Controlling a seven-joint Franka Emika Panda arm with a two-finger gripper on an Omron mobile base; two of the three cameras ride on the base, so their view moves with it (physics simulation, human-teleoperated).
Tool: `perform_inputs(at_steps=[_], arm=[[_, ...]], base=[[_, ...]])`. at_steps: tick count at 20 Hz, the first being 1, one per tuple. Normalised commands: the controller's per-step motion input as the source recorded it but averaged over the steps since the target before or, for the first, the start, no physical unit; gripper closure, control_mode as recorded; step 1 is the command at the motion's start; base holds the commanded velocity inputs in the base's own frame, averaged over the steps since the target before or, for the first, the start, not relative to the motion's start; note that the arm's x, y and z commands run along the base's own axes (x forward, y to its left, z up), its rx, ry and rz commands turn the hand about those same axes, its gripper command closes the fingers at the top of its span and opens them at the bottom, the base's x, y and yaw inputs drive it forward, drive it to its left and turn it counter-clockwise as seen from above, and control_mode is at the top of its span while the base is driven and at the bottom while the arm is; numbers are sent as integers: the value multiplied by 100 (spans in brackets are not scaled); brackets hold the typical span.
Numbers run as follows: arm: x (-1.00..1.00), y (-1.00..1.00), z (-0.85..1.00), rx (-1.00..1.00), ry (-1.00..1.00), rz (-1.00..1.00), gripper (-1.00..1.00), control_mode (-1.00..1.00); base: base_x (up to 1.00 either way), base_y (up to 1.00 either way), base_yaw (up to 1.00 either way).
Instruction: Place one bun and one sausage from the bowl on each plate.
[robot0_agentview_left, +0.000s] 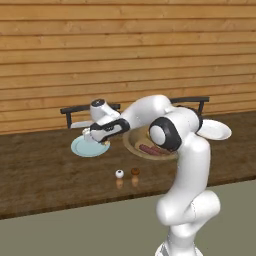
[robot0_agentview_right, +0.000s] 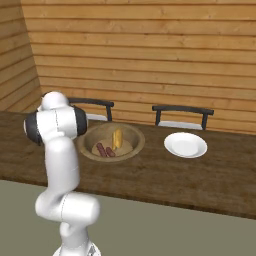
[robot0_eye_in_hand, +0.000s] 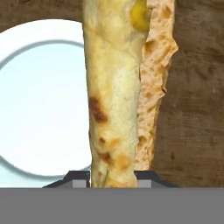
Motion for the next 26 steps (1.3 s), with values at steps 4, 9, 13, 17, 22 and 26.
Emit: perform_inputs(at_steps=[4,9,13,17,22,26], arm=[[52,1,-82,-1,0,1,100,-100],[44,1,-49,0,0,0,100,-100],[4,-12,7,18,-11,0,-100,-100],[0,-12,0,14,-3,0,-100,-100],[-3,1,36,16,-5,3,-100,-100],[-16,24,34,8,8,0,-100,-100]], base=[[0,0,0],[0,0,0],[0,0,0],[0,0,0],[0,0,0],[0,0,0]])
